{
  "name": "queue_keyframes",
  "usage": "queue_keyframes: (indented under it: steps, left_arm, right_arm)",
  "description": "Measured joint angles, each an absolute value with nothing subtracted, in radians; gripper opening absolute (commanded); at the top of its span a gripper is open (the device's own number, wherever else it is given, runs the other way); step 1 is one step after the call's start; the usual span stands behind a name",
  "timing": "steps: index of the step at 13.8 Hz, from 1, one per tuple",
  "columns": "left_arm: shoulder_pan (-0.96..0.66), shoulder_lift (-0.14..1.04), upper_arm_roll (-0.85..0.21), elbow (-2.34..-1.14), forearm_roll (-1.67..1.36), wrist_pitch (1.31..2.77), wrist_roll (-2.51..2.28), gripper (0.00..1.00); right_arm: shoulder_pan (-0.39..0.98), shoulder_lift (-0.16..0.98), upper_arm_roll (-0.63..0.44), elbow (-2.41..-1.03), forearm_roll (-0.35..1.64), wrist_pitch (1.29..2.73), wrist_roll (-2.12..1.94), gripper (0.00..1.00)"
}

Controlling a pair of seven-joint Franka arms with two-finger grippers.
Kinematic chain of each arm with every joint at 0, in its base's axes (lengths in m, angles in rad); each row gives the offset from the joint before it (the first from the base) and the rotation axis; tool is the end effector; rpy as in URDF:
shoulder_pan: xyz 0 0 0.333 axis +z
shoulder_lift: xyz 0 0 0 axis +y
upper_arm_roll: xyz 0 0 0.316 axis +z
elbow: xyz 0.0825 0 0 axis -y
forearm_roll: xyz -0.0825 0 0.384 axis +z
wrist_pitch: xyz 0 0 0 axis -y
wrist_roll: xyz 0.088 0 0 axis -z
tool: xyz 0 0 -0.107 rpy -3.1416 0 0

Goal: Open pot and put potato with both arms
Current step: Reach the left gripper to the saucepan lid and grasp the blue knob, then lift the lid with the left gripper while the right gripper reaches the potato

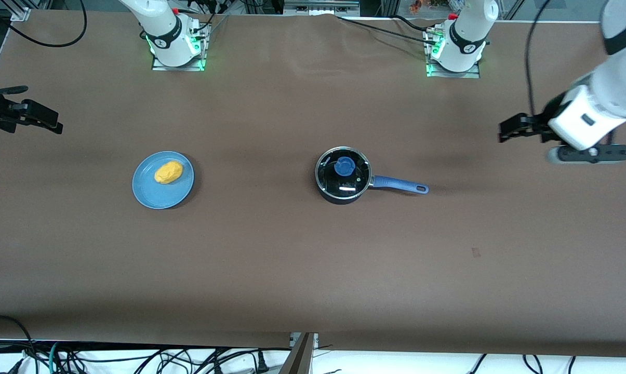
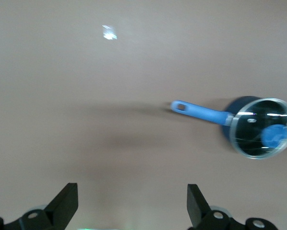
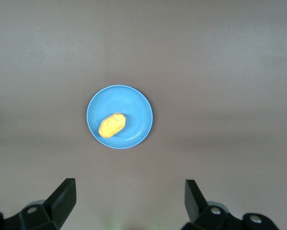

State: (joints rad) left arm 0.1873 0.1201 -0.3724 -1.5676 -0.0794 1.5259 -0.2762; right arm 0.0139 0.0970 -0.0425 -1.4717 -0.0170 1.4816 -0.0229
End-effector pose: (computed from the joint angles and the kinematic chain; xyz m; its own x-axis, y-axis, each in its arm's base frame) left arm 0.5692 -0.1040 0.5595 0.9800 0.0842 -0.1801 0.0992 -0.9922 0.0760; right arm 0.5746 -0.0171 0.6087 0.9962 -0.0073 -0.0873 -0.0056 -0.9998 0.0191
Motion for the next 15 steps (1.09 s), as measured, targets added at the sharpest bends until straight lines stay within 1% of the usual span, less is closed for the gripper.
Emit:
queue_keyframes:
  steps: [2,4,7,10,12,15]
  left_arm:
    - [0.163,0.166,-0.471,-1.569,-0.091,1.572,-0.419,1.00]
    - [0.071,0.234,-0.519,-1.572,-0.090,1.688,-0.582,1.00]
    - [-0.075,0.363,-0.523,-1.577,-0.036,1.821,-0.681,1.00]
    - [-0.147,0.485,-0.521,-1.579,0.024,1.922,-0.715,1.00]
    - [-0.179,0.548,-0.521,-1.579,0.070,1.976,-0.739,1.00]
    - [-0.215,0.615,-0.520,-1.580,0.135,2.014,-0.768,1.00]
  right_arm:
    - [0.014,0.097,-0.043,-1.472,-0.017,1.482,-0.023,1.00]
    - [0.014,0.102,-0.042,-1.472,-0.017,1.482,-0.023,1.00]
    - [0.014,0.123,-0.041,-1.473,-0.017,1.491,-0.023,1.00]
    - [0.015,0.159,-0.039,-1.478,-0.017,1.506,-0.023,1.00]
    - [0.018,0.216,-0.034,-1.488,-0.016,1.521,-0.023,1.00]
    - [0.046,0.320,-0.028,-1.500,-0.002,1.595,0.027,1.00]
